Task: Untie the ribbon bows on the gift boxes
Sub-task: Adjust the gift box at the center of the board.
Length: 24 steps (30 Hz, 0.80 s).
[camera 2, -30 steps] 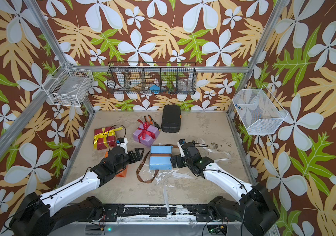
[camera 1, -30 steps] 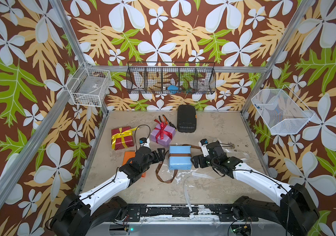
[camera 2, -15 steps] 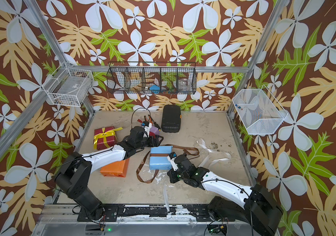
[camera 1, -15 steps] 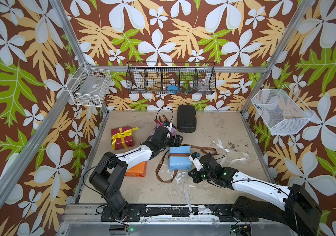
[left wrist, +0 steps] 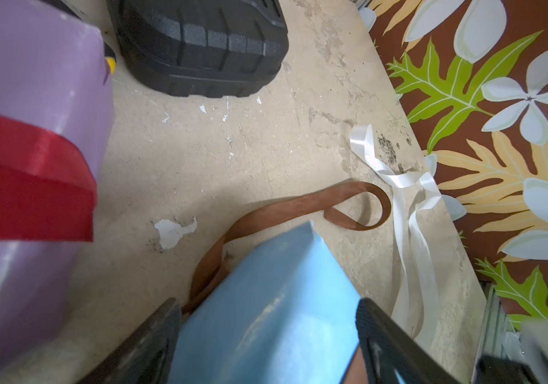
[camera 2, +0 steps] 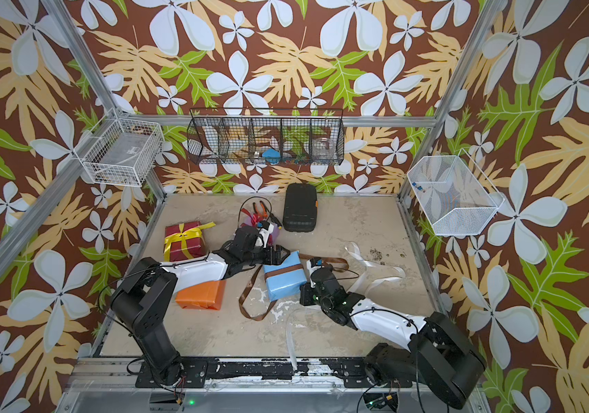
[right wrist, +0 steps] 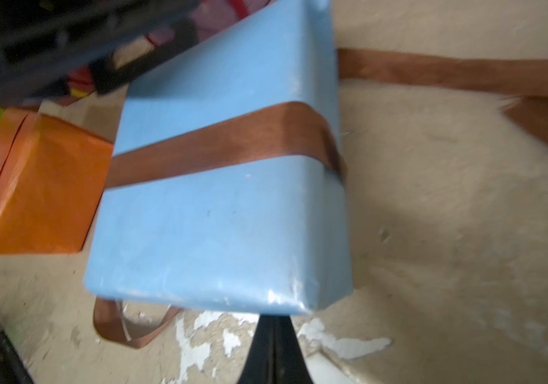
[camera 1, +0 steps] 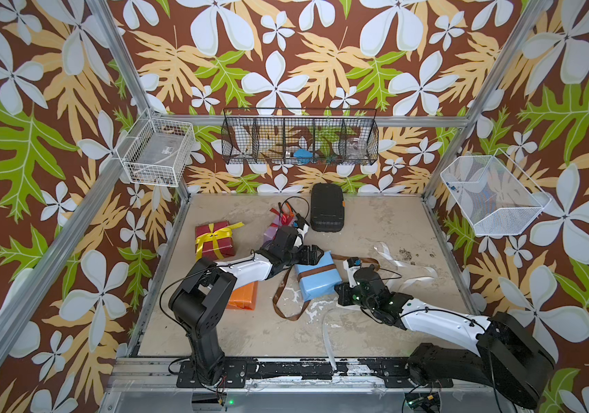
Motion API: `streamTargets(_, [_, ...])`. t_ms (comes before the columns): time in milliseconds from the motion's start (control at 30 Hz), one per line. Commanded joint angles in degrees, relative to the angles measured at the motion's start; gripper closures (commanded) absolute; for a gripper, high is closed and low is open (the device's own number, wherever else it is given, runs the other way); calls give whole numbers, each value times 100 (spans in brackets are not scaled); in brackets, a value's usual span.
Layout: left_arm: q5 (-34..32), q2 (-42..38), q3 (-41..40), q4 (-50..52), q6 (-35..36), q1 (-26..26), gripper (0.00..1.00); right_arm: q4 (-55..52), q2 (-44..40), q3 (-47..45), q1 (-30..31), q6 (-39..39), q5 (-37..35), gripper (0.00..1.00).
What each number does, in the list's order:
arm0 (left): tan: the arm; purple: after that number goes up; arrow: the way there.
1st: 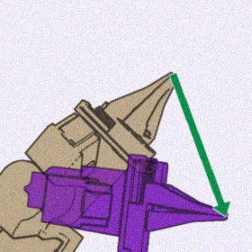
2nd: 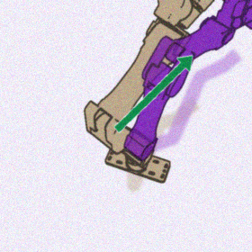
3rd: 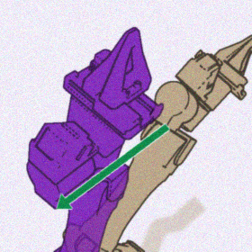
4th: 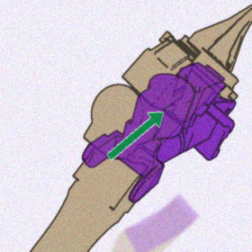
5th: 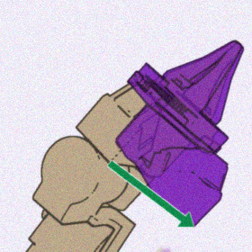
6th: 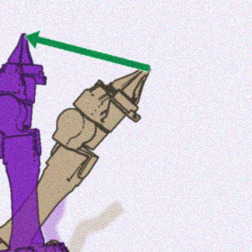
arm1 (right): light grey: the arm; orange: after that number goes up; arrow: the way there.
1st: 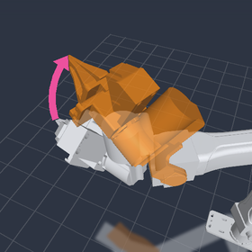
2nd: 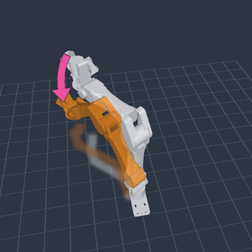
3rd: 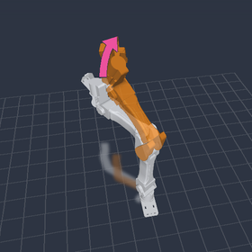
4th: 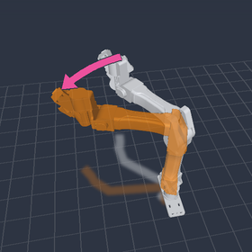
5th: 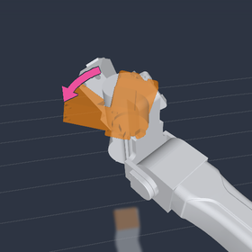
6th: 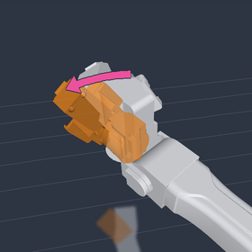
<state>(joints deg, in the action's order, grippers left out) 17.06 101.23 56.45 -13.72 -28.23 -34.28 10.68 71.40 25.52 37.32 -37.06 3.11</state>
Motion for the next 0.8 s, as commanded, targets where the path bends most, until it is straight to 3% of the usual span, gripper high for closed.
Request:
streamTargets(0, [291,-147,-270,-46,-280,-21,18,462,21,27,-219,53,-217,97])
streamTargets(333, [286,-986,-1334,-411,-836,-105,18,-341,561,873,-612,647,-325,91])
streamTargets(467, [-101,-1293,-1512,-329,-821,-105,17,-1051,216,1141,-628,978,-486,79])
streamTargets(567, [-283,-1321,-1557,-302,-757,-105,17,-1379,-15,1348,-621,1166,-42,64])
streamTargets(667, [-450,-1219,-1558,-261,-652,-106,18,-1744,83,1735,-485,1139,433,57])
streamTargets(767, [-549,-1117,-1583,-246,-532,-105,20,-2232,405,2228,-132,1182,322,49])
